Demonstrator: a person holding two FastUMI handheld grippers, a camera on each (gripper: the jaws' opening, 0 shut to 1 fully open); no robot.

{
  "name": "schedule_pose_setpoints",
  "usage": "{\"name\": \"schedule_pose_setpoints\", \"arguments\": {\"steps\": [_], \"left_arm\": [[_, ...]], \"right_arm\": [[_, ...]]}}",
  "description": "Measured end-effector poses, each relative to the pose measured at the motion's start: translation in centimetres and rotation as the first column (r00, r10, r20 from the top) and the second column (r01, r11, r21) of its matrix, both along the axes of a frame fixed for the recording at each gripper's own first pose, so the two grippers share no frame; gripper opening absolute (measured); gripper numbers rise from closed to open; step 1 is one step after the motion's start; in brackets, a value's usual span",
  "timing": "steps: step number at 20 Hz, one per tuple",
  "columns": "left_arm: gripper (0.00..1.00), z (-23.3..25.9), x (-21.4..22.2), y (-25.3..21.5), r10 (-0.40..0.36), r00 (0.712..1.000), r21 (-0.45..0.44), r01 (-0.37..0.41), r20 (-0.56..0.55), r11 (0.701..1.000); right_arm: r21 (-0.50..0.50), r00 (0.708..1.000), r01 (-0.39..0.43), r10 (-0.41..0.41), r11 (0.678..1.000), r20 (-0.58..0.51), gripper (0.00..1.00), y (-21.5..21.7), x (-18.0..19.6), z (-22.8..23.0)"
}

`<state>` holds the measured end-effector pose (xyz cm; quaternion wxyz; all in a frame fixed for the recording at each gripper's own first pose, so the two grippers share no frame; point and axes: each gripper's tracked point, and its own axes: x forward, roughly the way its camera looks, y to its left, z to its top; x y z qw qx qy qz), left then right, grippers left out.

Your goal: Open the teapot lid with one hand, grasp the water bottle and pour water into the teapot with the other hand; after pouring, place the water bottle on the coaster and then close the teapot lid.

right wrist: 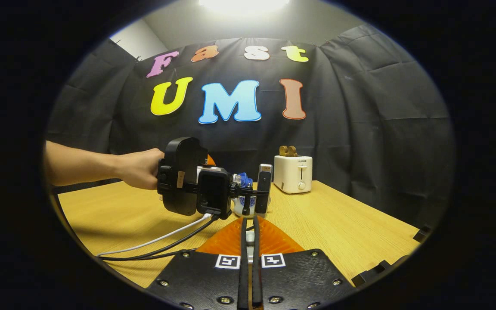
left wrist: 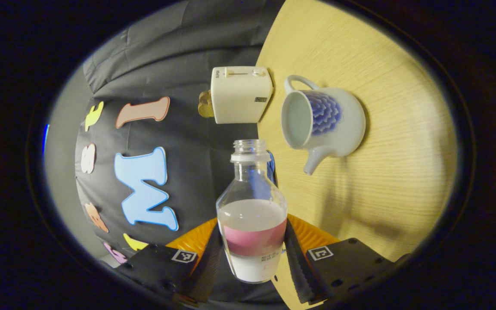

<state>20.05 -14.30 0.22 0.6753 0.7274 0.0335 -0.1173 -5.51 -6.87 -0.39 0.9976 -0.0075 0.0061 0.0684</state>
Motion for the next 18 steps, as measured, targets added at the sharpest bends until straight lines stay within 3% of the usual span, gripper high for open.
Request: {"name": "schedule_pose_setpoints", "arguments": {"steps": [7,18], "left_arm": [[0.86,0.7,-0.2,-0.3,-0.04,0.999,0.152,0.036,0.024,0.988],[0.86,2.1,0.3,-0.7,-0.086,0.995,0.311,0.069,0.043,0.948]], "right_arm": [[0.003,1.0,0.005,-0.005,1.0,-0.012,0.04,-0.3,0.1,-0.2],[0.004,1.0,0.01,-0.01,1.0,-0.021,0.04,-0.4,0.1,-0.4]]}}
